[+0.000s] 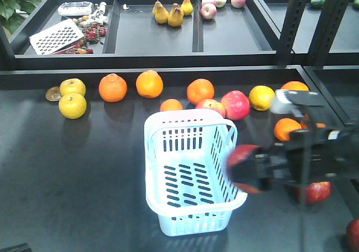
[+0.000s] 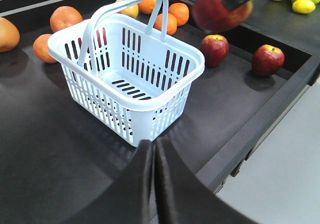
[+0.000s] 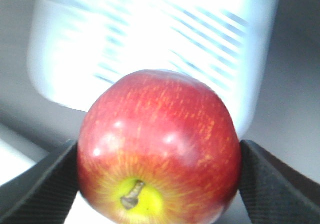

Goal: Pick three apples into basket with both arms
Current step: 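Carry the apple over the basket and release it inside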

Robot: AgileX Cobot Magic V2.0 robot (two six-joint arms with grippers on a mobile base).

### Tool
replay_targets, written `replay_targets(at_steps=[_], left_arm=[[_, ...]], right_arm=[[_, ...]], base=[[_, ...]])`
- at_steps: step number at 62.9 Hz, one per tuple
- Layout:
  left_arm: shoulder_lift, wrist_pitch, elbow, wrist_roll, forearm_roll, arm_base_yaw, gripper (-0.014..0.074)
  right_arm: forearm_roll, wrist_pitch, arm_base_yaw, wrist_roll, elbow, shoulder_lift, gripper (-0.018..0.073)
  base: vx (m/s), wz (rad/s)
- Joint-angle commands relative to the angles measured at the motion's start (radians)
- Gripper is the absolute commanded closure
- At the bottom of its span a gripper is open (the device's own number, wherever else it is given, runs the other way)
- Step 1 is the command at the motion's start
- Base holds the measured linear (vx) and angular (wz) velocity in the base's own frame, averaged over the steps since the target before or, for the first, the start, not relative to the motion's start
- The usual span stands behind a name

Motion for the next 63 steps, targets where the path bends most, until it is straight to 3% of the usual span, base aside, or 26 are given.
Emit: replay_targets(at_steps=[1,9,15,19,32,38,53,60,63], left_arm=[[0.008,-0.053,-0.023,-0.005,-0.031,-0.001,0.0603],[0.008,-0.052,-0.023,-0.005,-0.031,-0.001,0.0603],[0.008,-0.052,-0.023,-0.005,-0.031,-0.001,0.0603],[0.008,-0.052,-0.023,-0.005,-0.031,-0.001,0.0603],[0.008,-0.049,-0.023,-0.005,-0.031,-0.001,0.0603],[0.008,-0.05,-0.023,-0.005,-0.031,-0.001,0.0603],[0.008,-0.05,-0.023,-0.005,-0.031,-0.001,0.0603],[0.008,-0.05,-0.023,-0.005,-0.031,-0.001,0.0603],[0.008,-0.05,-0.023,-0.005,-0.031,-0.001,0.0603]], right_arm=[[0.046,-0.139,0.069,-0.003,-0.023,0.039,0.056],[0.055,-0.25,0.104,-0.031,-0.035,0.149,0.0531],[0.073,-0.258,0.104,-0.03,-0.073,0.214,0.0453],[0.071,-0.233,0.104,-0.042,-0.104,0.252,0.0363],[0.062,-0.197,0.104,-0.041,-0.163,0.325,-0.0048],[0.062,-0.198,0.104,-0.041,-0.174,0.326,-0.015],[0.057,-0.179,0.104,-0.041,-0.183,0.321,-0.0132],[0.05,-0.143,0.104,-0.039,-0.183,0.297,-0.0039],[0.03,-0.119,0.101,-0.033,-0.183,0.279,0.004]], base=[[0.0,0.0],[0.0,0.0],[0.0,0.0],[0.0,0.0],[0.0,0.0],[0.0,0.0],[0.0,0.0],[0.0,0.0],[0.0,0.0]])
